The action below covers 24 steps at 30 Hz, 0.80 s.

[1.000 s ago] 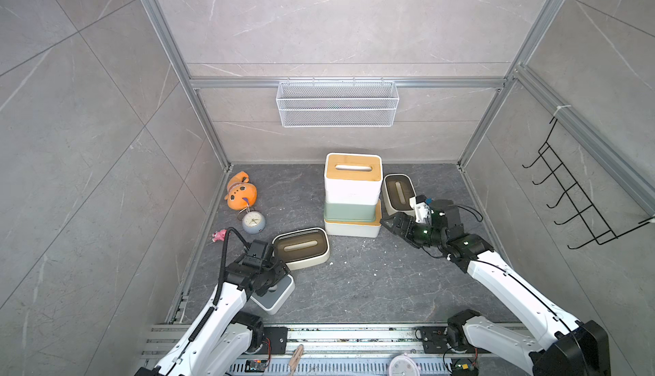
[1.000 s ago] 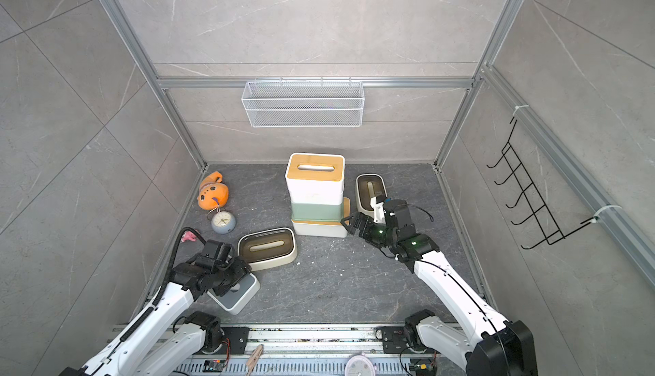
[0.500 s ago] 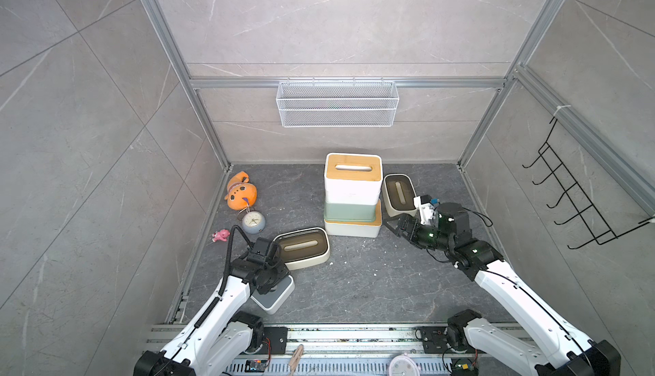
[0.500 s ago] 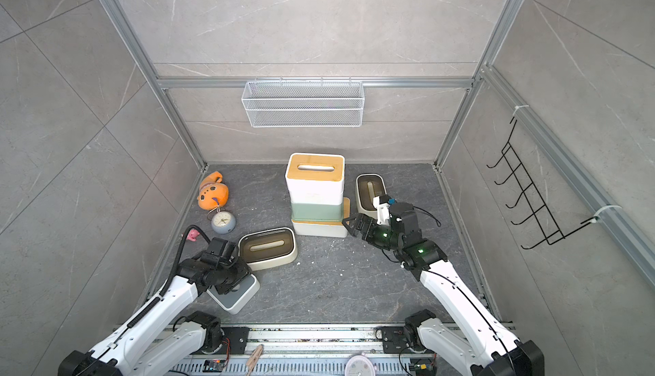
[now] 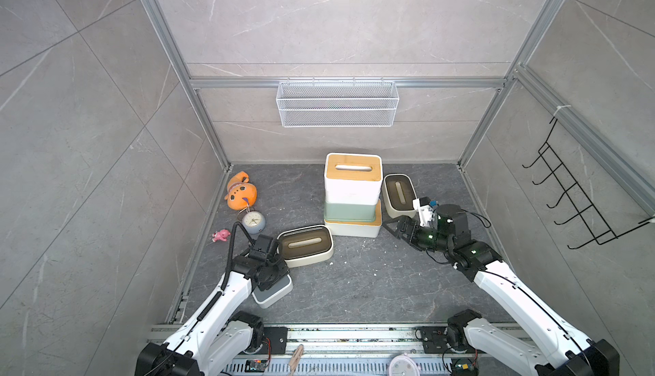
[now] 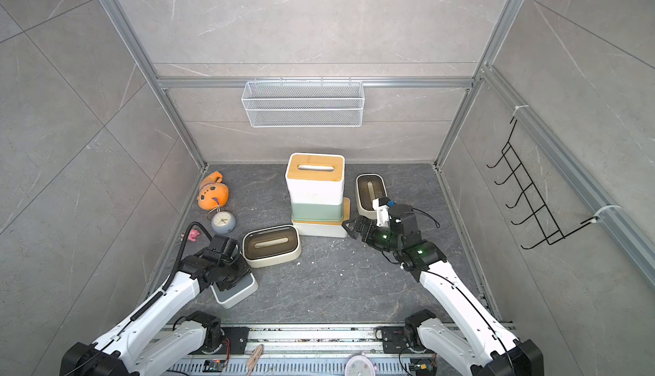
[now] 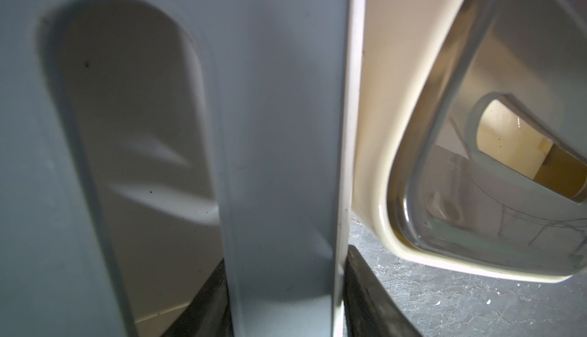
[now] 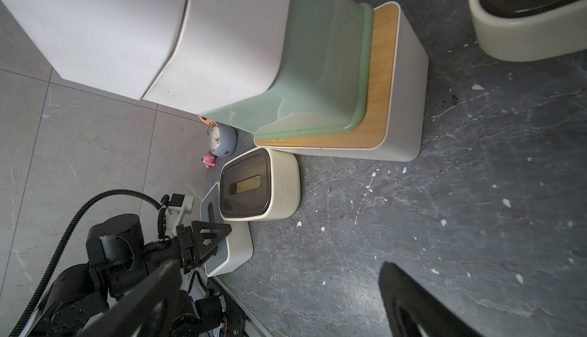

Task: Stack the tissue boxes
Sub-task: Pick up the tissue box from the center of the board.

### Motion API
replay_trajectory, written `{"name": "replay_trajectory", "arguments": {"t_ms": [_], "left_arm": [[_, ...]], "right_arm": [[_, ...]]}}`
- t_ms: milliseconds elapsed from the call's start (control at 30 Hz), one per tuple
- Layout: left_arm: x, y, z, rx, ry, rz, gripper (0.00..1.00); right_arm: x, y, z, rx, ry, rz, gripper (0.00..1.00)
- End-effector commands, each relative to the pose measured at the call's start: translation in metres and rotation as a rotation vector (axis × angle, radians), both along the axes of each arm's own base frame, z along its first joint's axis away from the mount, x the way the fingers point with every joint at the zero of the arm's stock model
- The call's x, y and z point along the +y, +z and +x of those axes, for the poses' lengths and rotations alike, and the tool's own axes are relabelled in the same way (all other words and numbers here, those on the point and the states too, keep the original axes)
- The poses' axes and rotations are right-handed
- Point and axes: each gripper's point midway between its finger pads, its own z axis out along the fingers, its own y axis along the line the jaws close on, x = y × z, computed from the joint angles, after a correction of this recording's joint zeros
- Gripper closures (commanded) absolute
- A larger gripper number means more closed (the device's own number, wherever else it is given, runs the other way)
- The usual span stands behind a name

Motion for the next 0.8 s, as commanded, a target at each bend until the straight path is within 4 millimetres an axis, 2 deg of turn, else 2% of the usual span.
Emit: {"name": "replay_trajectory", "arguments": {"t_ms": [0,200,367,600,767], "left_arm": [[0.014,0.008,-0.004,-0.002,-0.010,0.085,0.67],[0.019,0.026,-0.001,-0.081,0.013,0.088,0.69],[0.024,0.053,0.005,-0.169,0.015,0.102,0.70],[0.021,0.109,0.022,-0.341,-0.075,0.124,0.70],[0.002,0.152,0.034,-0.472,-0.242,0.107,0.71]], "right_arm": [[0.005,-0.002,-0.001,0.001,0.023,0.007,0.00],[0.006,-0.002,0.001,0.002,0.021,0.009,0.00],[0.005,0.006,0.001,-0.014,0.021,0.006,0.00],[0.001,0.017,0.003,-0.044,0.011,-0.019,0.00],[-0.003,0.026,0.003,-0.070,-0.005,-0.033,0.00]]}}
